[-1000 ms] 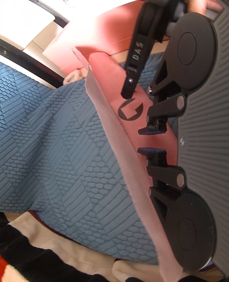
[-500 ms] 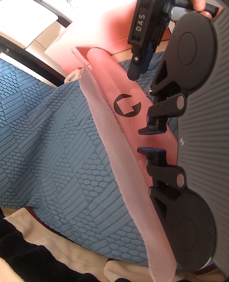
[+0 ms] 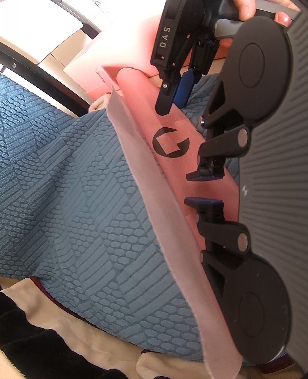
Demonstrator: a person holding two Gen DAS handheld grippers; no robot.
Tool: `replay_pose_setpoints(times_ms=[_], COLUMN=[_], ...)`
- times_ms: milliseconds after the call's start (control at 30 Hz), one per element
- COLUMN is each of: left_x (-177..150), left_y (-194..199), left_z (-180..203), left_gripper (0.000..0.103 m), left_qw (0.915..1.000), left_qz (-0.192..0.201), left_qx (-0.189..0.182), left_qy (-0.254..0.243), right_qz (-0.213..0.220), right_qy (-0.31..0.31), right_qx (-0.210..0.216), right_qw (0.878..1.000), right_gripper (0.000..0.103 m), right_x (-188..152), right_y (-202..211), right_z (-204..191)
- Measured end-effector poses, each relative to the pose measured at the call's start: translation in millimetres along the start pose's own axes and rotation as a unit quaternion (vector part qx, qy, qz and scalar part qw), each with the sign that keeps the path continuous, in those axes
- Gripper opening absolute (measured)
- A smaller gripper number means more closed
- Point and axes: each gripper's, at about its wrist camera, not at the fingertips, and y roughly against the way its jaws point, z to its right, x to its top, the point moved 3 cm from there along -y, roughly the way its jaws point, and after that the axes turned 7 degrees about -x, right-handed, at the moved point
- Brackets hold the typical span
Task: Organize objects
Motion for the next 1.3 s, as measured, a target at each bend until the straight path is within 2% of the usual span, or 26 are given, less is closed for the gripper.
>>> replay_pose_setpoints(times_ms=[333, 500, 600, 800, 933, 1033, 1100, 1200, 1300], left_x=[3, 6, 7, 9, 9, 9, 9, 9, 9], left_y=[0, 1, 2, 3, 4, 4, 4, 5, 5], left_z=[-3, -6, -6, -4, -3, -2, -2, -5, -7], left_gripper=[0.018, 0.018, 0.018, 0.018, 0.018, 0.018, 0.018, 0.018, 0.018], left_qw=[0.9999, 0.9993, 0.9991, 0.9989, 0.9990, 0.9990, 0.9989, 0.9984, 0.9982], left_qz=[0.000, -0.001, -0.002, -0.003, -0.003, -0.003, -0.003, -0.003, -0.003], left_qx=[-0.007, -0.019, -0.022, -0.026, -0.026, -0.026, -0.028, -0.033, -0.036], left_qy=[0.013, 0.031, 0.036, 0.039, 0.038, 0.036, 0.037, 0.045, 0.048], right_qz=[0.016, -0.013, -0.013, -0.019, -0.008, 0.003, 0.001, -0.010, -0.033], right_qy=[-0.045, -0.022, -0.023, -0.026, -0.022, -0.039, -0.031, 0.008, 0.012], right_qx=[0.101, 0.090, 0.090, 0.070, 0.076, 0.110, 0.115, 0.101, 0.105], right_qw=[0.994, 0.996, 0.996, 0.997, 0.997, 0.993, 0.993, 0.995, 0.994], right_gripper=[0.041, 0.041, 0.040, 0.025, 0.026, 0.026, 0.026, 0.026, 0.026], right_x=[2, 0, -1, -1, 3, 8, 10, 9, 5], right_y=[-5, -16, -13, -21, -22, -23, -27, -26, -33], right_z=[-5, -11, -6, -2, -6, -8, -12, -19, -18])
